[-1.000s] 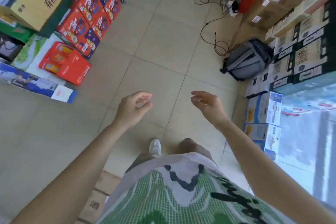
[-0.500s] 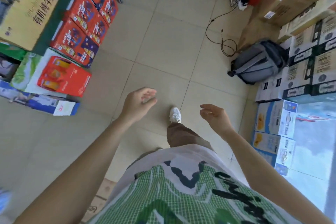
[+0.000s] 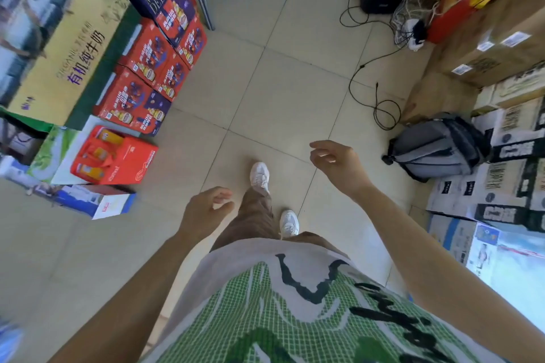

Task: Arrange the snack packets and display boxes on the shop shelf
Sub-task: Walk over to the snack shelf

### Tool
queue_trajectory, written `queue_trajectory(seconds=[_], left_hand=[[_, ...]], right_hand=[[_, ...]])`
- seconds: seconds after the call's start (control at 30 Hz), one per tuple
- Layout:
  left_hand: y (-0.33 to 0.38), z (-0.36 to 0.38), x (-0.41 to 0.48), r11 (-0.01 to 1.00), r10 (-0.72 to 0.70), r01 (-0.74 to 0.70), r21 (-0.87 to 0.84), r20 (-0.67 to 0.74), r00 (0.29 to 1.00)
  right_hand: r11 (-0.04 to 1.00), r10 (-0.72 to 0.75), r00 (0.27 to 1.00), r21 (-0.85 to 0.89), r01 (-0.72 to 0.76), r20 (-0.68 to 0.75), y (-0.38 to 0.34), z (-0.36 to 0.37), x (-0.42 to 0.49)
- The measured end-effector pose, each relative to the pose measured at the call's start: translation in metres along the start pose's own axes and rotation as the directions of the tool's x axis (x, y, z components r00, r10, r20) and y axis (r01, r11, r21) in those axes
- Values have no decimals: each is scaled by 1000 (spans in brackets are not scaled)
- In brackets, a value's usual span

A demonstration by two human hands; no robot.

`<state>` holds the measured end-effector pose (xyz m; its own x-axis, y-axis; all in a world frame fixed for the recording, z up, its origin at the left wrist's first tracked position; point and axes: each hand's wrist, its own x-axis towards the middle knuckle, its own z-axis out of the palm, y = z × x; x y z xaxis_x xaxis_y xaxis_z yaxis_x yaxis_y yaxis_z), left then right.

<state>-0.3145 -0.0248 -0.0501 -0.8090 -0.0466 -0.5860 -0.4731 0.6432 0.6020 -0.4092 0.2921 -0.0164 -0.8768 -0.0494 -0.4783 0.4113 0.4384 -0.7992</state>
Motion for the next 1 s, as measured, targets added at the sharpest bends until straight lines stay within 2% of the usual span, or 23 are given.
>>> queue_trajectory(seconds=[0.1, 0.23, 0.53, 0.67, 0.83, 1.0], left_hand=[[1, -20, 44, 1000, 0, 0, 11, 33, 999], [30, -54, 106, 998, 62, -63, 23, 44, 997], [159, -130, 241, 955, 297, -295, -41, 60, 953], [206, -155, 309, 937, 349, -349, -6, 73, 934], [243, -182, 384, 956, 281, -288, 56, 99, 954], [264, -211, 436, 983, 161, -167, 82, 74, 984]], right_hand=[[999, 3, 1000, -34, -3, -2, -23, -1, 44], [993, 92, 996, -78, -93, -12, -44, -3, 89], [971, 235, 970, -24, -237, -64, -67, -31, 170], [960, 281, 956, 6, -281, -79, -74, -52, 218], [959, 282, 959, 15, -282, -33, -104, -78, 312], [983, 183, 983, 17, -183, 25, -178, -101, 421]])
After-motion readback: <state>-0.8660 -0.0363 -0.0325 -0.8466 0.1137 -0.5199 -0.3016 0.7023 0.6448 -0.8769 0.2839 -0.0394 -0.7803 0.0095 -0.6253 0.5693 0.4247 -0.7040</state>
